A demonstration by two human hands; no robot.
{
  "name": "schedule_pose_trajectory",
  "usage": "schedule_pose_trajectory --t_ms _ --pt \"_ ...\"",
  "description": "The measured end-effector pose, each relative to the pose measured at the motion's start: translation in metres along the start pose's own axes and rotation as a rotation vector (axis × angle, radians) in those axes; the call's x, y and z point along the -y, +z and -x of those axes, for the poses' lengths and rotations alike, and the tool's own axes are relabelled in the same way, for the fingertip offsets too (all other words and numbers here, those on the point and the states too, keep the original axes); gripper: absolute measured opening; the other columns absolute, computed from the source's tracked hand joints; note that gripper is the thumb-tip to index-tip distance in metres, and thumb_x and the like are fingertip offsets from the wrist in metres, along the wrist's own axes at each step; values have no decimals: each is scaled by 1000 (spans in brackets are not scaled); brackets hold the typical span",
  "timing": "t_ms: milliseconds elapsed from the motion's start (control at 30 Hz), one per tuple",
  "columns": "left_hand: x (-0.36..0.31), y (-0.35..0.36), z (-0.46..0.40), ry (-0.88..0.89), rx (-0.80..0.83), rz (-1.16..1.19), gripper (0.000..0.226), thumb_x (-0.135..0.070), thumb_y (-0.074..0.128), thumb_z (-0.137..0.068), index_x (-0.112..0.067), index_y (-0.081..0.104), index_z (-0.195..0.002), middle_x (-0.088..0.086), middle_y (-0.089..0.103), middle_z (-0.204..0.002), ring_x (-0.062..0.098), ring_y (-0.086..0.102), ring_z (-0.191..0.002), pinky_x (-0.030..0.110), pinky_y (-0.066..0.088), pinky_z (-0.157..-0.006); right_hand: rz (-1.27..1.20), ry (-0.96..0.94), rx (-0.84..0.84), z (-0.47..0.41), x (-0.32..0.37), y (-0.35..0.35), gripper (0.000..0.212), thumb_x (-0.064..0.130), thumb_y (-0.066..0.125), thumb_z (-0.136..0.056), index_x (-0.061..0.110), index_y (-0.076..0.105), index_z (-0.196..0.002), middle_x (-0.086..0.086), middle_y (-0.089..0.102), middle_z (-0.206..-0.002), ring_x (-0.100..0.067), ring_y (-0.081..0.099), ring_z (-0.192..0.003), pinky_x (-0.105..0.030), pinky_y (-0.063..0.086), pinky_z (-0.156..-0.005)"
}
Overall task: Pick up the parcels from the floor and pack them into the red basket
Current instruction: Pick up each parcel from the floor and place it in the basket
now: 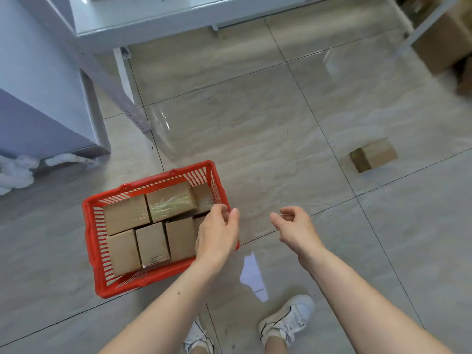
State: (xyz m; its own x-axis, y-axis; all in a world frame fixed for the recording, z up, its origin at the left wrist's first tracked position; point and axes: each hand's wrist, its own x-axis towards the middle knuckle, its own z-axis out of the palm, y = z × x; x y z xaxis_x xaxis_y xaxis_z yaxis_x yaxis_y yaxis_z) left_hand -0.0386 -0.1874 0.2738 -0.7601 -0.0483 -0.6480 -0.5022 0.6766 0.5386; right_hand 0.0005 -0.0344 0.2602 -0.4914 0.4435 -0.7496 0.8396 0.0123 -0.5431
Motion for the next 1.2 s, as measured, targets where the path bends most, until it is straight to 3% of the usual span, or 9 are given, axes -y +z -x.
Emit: schedule_pose_trajectory --t_ms 200,300,500,600,867,1033,1200 --pt "-73 81 19 20 59 -14 43 -44 46 -96 -19 54 -131 -2 62 -132 21 55 -124 35 42 -103 -87 25 -25 -34 -12 -102 29 29 65 -88 20 52 -112 4 61 -101 -22 64 -108 -48 51 -99" --pt "-115 125 32 31 78 -12 44 -44 46 -97 -20 53 -132 -3 62 -132 20 56 -123 33 42 -101 -132 57 -51 -53 -19 -158 29 30 66 -87 19 54 -112 -2 63 -112 -21 64 -108 -48 52 -99" --pt "-188 198 41 57 121 3 44 -44 45 -96 -21 53 -133 -4 61 -132 18 55 -121 38 43 -104 -199 97 -97 -90 -22 -254 32 28 63 -90 16 54 -118 -2 63 -113 -18 64 -84 -47 54 -95" --pt "-218 223 35 71 139 -7 45 -44 44 -96 -20 52 -134 -4 60 -133 18 55 -122 37 43 -104 -230 127 -109 -108 -19 -286 37 27 62 -90 13 53 -123 1 62 -106 -17 62 -81 -47 54 -96" --pt "-302 275 -12 130 160 -41 49 -44 44 -97 -19 50 -138 -4 59 -136 17 54 -126 38 41 -107 -283 131 -158 -178 18 -356 42 28 63 -90 14 50 -128 0 60 -115 -16 60 -78 -45 54 -95" --pt "-345 305 -43 156 181 -71 50 -44 44 -97 -18 50 -138 -2 57 -140 18 50 -131 40 40 -109 -308 149 -187 -221 37 -392 43 30 64 -89 15 49 -128 10 57 -98 -17 63 -82 -47 54 -97" --pt "-379 338 -63 174 216 -112 52 -43 43 -97 -15 48 -141 0 52 -145 19 48 -134 42 39 -110 -334 181 -206 -260 37 -428 45 29 63 -90 14 48 -129 12 55 -96 -18 62 -80 -48 52 -98"
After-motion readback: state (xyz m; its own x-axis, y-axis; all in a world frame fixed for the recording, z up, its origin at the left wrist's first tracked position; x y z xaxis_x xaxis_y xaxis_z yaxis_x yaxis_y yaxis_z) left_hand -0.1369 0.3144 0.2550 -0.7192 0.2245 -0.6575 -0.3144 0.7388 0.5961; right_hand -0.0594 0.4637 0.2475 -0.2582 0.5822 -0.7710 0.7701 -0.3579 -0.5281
